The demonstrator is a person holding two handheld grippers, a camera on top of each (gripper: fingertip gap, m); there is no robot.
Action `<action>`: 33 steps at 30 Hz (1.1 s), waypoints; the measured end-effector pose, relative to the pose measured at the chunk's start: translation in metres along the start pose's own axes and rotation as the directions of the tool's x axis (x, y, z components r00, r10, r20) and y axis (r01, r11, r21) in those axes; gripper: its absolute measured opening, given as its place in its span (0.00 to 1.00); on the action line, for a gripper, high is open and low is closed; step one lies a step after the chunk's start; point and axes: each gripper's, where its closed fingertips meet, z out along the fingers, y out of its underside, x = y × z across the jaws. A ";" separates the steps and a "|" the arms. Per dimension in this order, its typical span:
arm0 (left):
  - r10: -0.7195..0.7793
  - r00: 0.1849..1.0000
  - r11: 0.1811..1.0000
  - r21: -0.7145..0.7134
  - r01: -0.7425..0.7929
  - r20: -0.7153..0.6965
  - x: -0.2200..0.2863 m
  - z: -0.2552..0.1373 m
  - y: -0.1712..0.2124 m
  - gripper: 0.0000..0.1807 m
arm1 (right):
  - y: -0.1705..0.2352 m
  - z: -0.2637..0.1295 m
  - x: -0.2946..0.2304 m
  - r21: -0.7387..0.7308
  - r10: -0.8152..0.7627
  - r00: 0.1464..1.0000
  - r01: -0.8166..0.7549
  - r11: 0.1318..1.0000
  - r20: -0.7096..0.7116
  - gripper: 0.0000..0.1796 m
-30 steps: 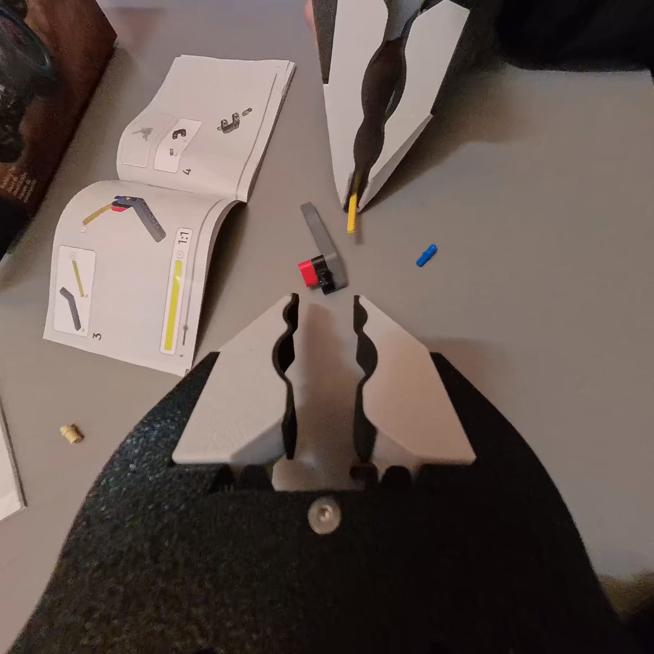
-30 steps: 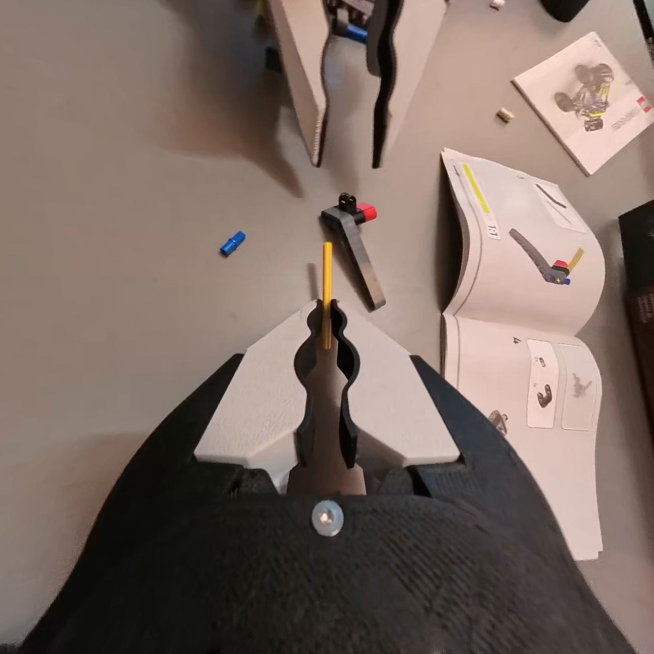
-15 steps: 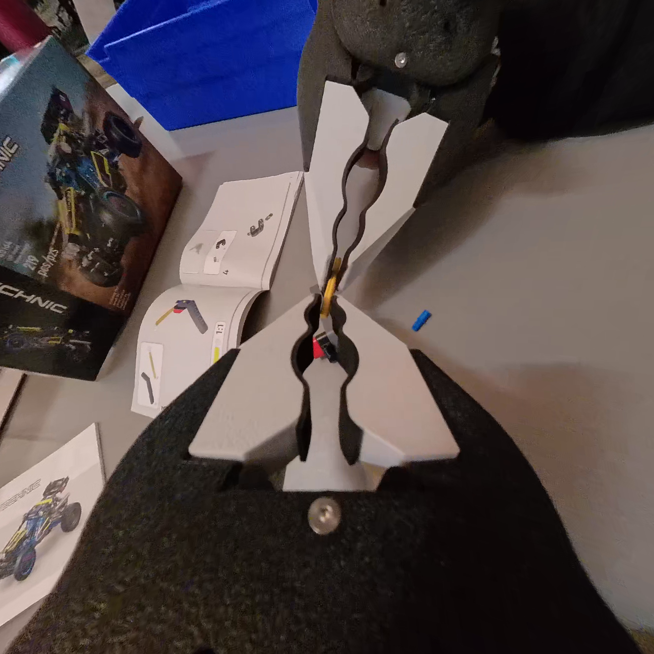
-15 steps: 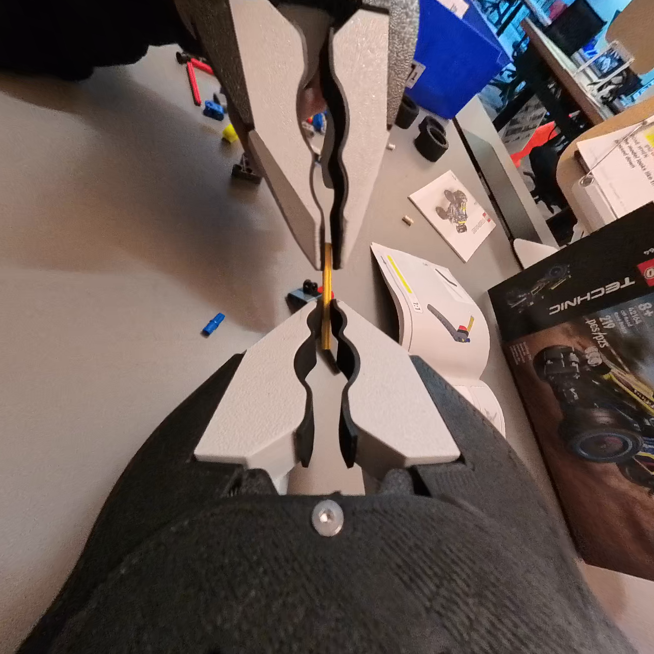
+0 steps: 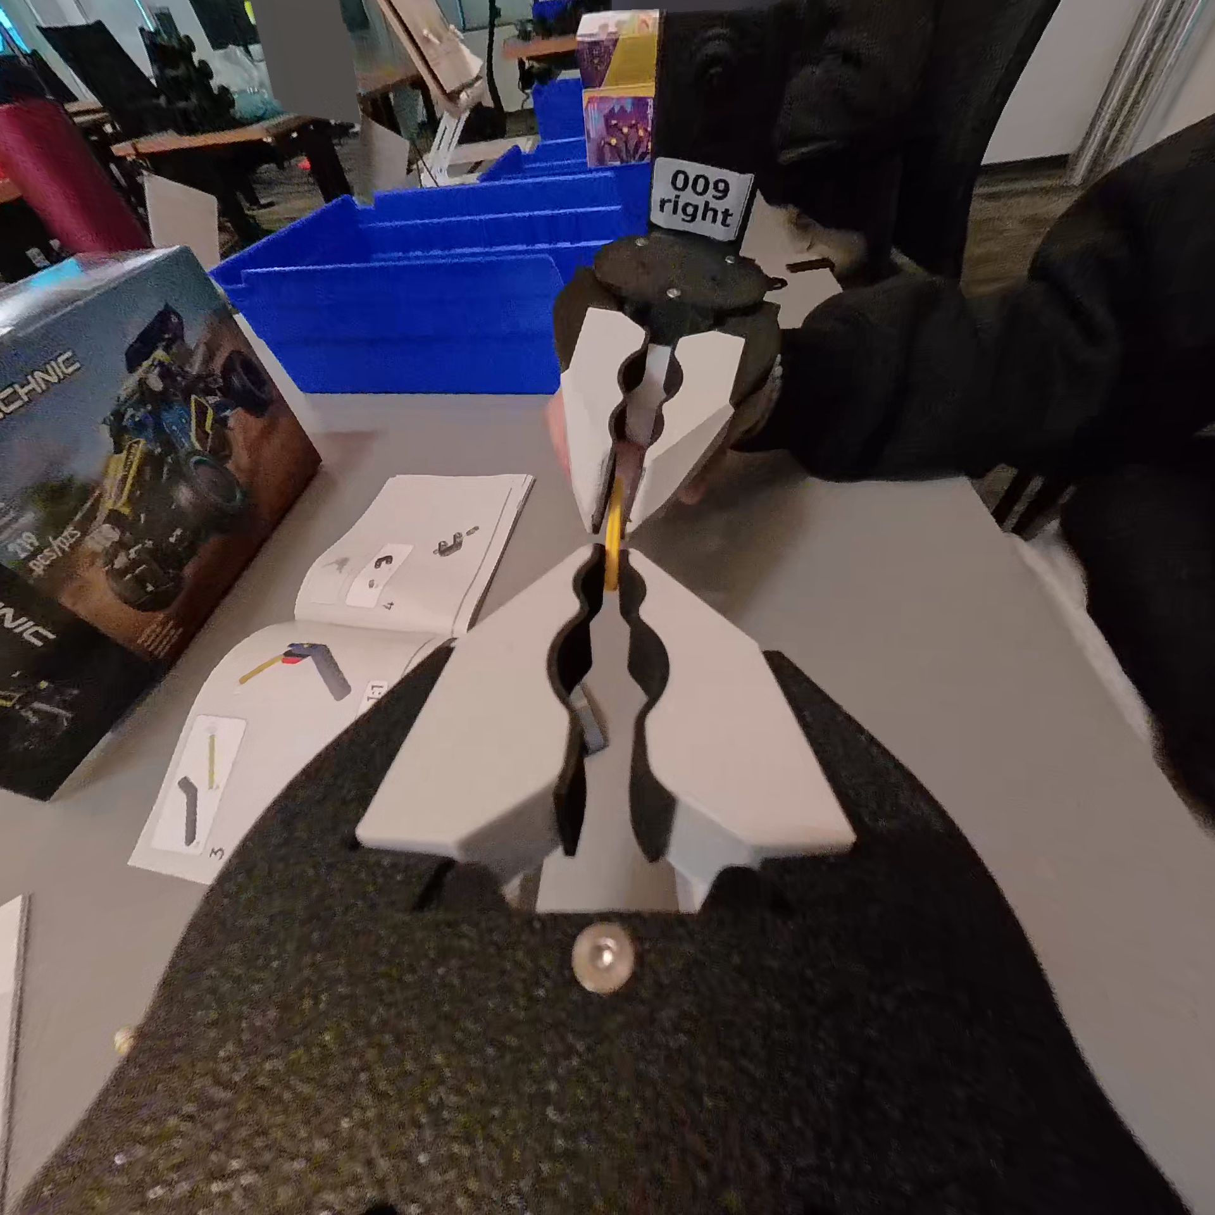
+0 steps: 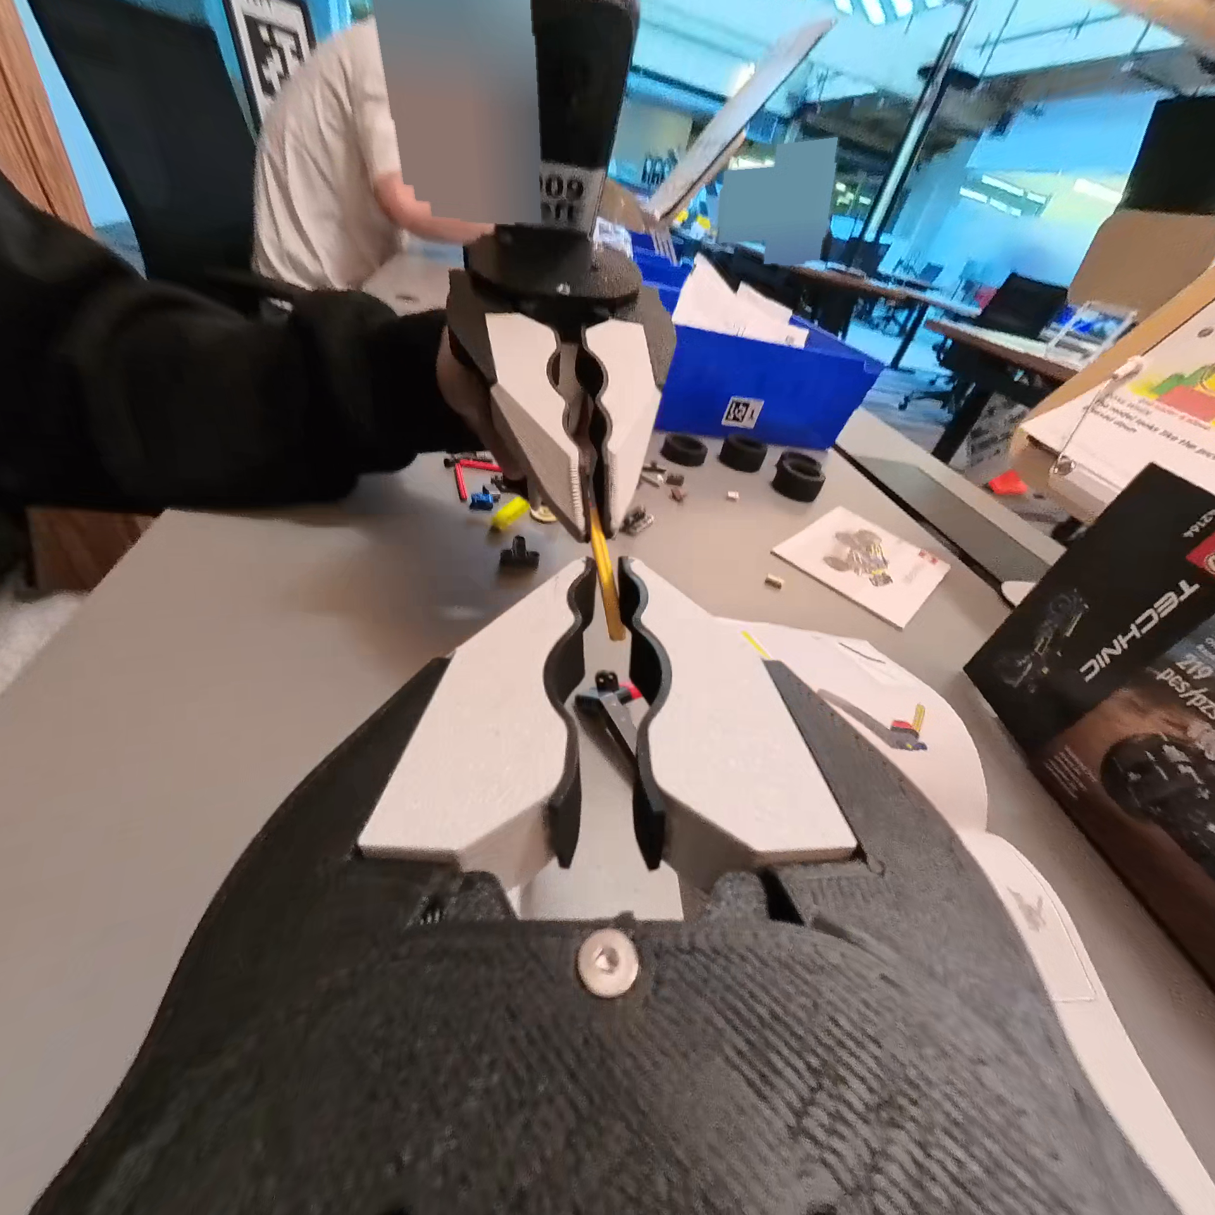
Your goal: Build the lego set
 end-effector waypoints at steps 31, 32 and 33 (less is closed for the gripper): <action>0.060 0.995 0.945 -0.325 -0.031 0.080 -0.010 -0.007 0.057 0.25 | 0.037 -0.003 0.023 -0.238 -0.044 0.991 0.013 0.971 -0.124 0.01; 0.034 0.993 0.908 -0.418 0.015 0.111 -0.012 -0.009 0.072 0.28 | 0.041 -0.004 0.027 -0.263 -0.065 0.986 0.024 0.965 -0.151 0.01; 0.016 0.988 0.875 -0.481 0.060 0.154 -0.015 -0.010 0.083 0.31 | 0.043 -0.005 0.031 -0.276 -0.088 0.980 0.036 0.960 -0.178 0.01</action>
